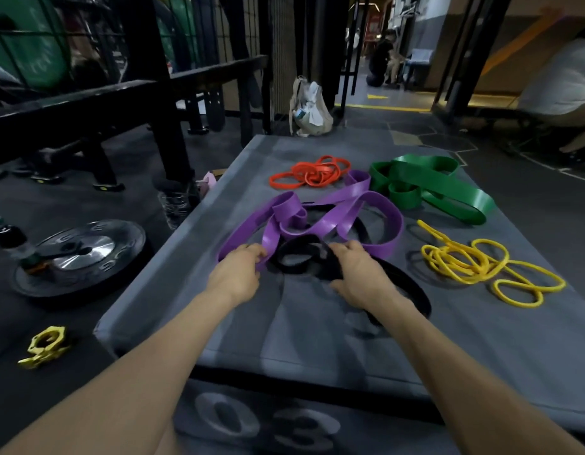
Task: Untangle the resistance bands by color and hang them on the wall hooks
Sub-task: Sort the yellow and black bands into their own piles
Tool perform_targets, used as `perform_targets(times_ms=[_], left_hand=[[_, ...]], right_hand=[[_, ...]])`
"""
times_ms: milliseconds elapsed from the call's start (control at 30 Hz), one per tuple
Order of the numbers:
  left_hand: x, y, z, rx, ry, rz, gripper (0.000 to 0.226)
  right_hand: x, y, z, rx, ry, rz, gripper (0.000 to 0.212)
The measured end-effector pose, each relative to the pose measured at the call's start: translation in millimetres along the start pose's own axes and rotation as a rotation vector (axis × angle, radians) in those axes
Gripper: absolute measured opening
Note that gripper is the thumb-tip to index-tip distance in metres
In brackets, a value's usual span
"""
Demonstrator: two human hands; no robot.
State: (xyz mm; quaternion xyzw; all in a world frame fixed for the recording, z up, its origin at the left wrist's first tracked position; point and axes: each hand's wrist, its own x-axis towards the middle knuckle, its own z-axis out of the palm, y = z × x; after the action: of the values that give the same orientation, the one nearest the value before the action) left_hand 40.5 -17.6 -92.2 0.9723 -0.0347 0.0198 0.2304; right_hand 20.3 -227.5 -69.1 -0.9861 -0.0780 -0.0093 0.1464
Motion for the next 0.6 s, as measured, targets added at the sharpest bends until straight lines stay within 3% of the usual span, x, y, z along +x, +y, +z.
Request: perform_targets(times_ms=[167,300,467,600], left_hand=[[2.9,-0.6,-9.3,0.000,0.155,-0.154,0.045],[3.9,5.5,-10.4,0.023,0.204,-0.219,0.042],[5.7,33.5,-0.7,-0.005,0.244,-0.047,0.035],[10.2,51.0,17.8,-0.122,0.178,0.113,0.038]], right_hand=[[-4.2,18.9,-24.7,0.132,0.250,0.068,0.041],[-20.6,42.5,-46.2,0.145,0.232,0.114,0.021],[-34.8,52.1,-50.8,0.148,0.139,0.097,0.044],[-41.0,39.7,-49.0,0.115,-0.153,-0.083,0.065]])
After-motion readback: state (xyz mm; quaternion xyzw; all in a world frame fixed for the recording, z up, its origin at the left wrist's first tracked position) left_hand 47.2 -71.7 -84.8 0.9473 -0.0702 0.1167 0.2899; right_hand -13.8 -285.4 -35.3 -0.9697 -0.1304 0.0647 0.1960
